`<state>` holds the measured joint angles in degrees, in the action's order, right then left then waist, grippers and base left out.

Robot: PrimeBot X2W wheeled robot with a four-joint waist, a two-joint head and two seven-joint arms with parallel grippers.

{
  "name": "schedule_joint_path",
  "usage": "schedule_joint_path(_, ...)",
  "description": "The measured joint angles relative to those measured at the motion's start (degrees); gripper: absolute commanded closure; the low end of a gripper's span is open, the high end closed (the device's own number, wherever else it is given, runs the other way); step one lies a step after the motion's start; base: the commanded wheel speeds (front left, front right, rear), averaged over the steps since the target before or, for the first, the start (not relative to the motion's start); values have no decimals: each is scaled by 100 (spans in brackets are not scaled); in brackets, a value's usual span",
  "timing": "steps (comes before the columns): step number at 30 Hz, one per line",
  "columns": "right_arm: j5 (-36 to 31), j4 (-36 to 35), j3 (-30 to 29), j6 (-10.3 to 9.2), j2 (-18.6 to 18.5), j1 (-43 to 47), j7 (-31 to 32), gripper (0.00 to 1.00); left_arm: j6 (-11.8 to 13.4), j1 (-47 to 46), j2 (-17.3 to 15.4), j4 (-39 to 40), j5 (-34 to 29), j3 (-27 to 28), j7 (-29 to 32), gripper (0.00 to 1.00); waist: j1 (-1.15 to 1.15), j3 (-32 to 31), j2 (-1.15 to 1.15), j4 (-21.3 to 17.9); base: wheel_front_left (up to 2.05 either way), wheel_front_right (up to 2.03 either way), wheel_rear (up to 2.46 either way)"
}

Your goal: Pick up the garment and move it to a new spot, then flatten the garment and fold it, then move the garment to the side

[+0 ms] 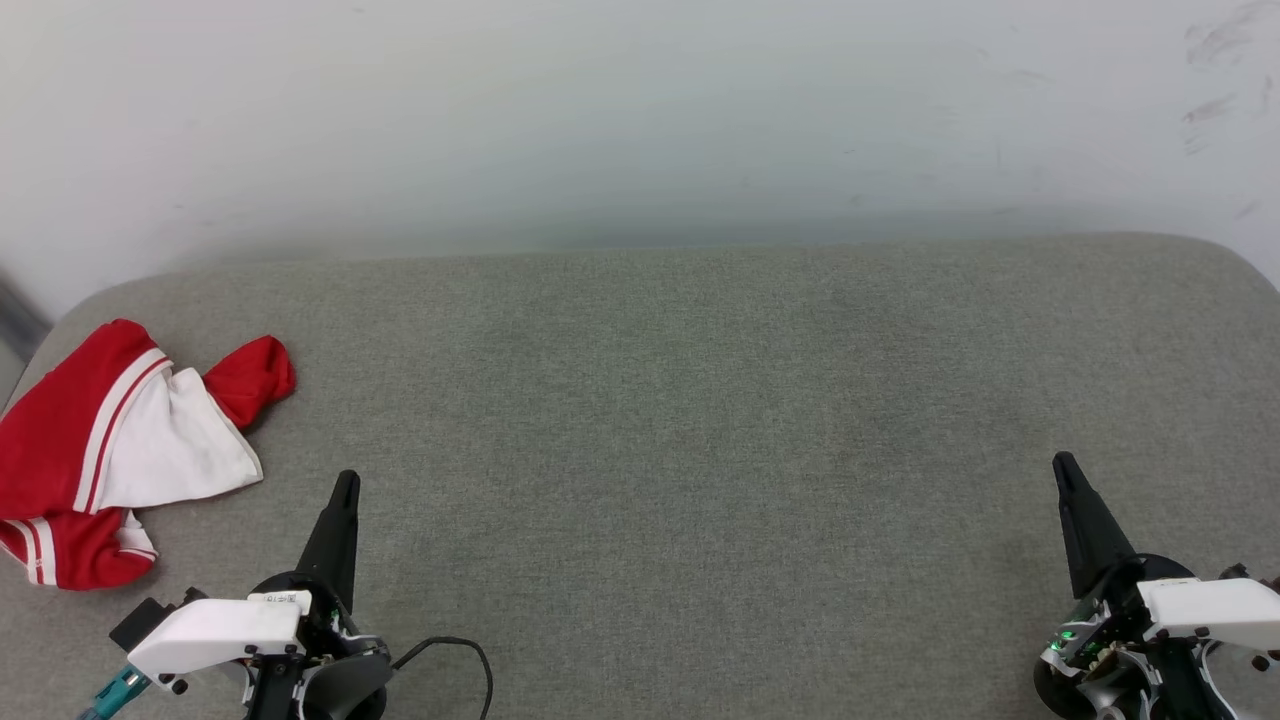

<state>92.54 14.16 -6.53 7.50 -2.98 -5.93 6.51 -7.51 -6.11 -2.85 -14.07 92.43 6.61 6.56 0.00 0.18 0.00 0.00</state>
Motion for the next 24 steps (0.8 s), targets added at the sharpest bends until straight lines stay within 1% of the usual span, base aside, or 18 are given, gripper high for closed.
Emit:
schedule_joint_path(22,0,0,0,0,0,0,0,100,0,0,0,0,0,0,0,100,0,0,0,0,0,0,0)
schedule_joint_path(23,2,20,1,0,0,12,0,0,0,6,1,-22,0,-3,-1,0,0,0,0,0,0,0,0)
schedule_joint_path(24,2,62,3,-1,2,51,0,0,1,35,8,-65,0,-11,-1,0,0,0,0,0,0,0,0)
